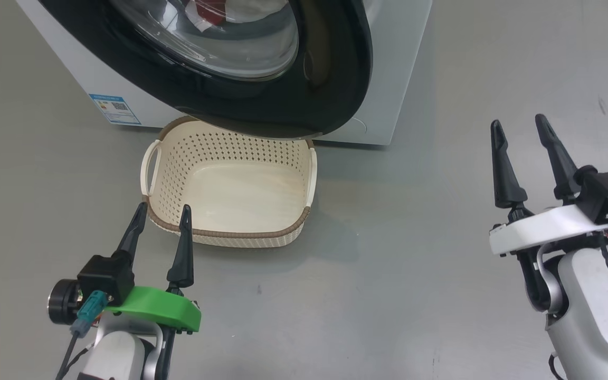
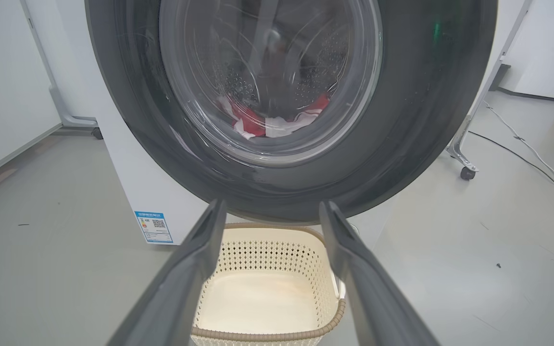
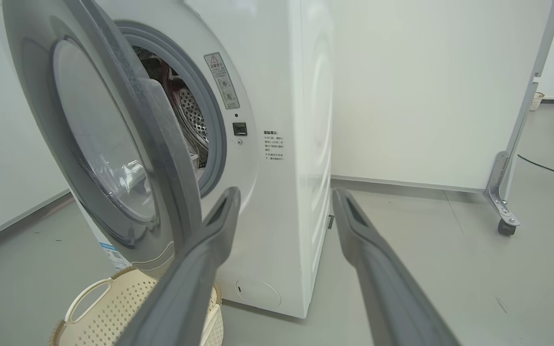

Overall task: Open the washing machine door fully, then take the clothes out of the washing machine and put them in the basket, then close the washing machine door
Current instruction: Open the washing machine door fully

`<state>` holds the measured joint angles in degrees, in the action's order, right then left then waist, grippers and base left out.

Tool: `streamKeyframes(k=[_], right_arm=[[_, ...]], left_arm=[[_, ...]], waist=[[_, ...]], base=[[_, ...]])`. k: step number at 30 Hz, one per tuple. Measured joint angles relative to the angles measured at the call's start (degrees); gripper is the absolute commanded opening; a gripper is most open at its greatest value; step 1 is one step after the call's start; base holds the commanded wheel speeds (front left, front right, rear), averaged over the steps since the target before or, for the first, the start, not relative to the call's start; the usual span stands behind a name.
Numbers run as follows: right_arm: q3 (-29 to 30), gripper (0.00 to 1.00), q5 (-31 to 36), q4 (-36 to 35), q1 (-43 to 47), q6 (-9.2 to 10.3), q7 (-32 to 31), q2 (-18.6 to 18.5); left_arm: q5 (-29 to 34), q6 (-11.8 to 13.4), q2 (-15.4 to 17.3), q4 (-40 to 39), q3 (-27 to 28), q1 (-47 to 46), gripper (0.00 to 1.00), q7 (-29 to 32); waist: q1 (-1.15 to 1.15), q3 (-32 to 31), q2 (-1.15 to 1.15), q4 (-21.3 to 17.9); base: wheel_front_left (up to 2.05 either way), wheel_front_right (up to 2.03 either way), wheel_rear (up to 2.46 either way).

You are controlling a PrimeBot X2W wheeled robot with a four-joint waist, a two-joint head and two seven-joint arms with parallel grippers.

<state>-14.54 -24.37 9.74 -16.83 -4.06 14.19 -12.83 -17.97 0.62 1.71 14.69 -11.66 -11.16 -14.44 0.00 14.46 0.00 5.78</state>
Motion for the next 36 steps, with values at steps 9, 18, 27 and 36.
streamKeyframes(k=[9, 18, 27, 36], right_arm=[[-0.51, 1.0, 0.62, -0.12, -8.17, -1.13, -2.66, -2.71], [-0.21, 0.0, -3.2, 1.56, -16.06, -1.94, -8.59, -3.08], [5.11, 0.0, -19.78, 6.03, -22.56, -2.36, -17.74, 2.5], [10.5, 0.0, -32.76, 11.91, -28.93, -1.31, -28.53, 4.87]], left_arm=[[0.0, -0.45, 0.0, -0.07, -1.51, -0.24, 1.0, 0.0], [-0.14, -0.47, 0.0, -0.04, -3.05, -1.37, 1.0, 0.0], [-1.21, -0.47, -0.01, -0.13, -3.57, -2.41, 1.0, 0.0], [-2.13, -0.42, -0.03, -0.25, -4.54, -3.86, 1.0, 0.0]], waist=[[0.0, 1.85, 0.0, 1.71], [0.0, 3.66, 0.0, 4.08], [0.0, 5.63, 0.0, 6.56], [0.0, 7.64, 0.0, 8.65]], base=[[0.0, 0.0, 0.0], [0.0, 0.0, 0.0], [0.0, 0.0, 0.0], [0.0, 0.0, 0.0]])
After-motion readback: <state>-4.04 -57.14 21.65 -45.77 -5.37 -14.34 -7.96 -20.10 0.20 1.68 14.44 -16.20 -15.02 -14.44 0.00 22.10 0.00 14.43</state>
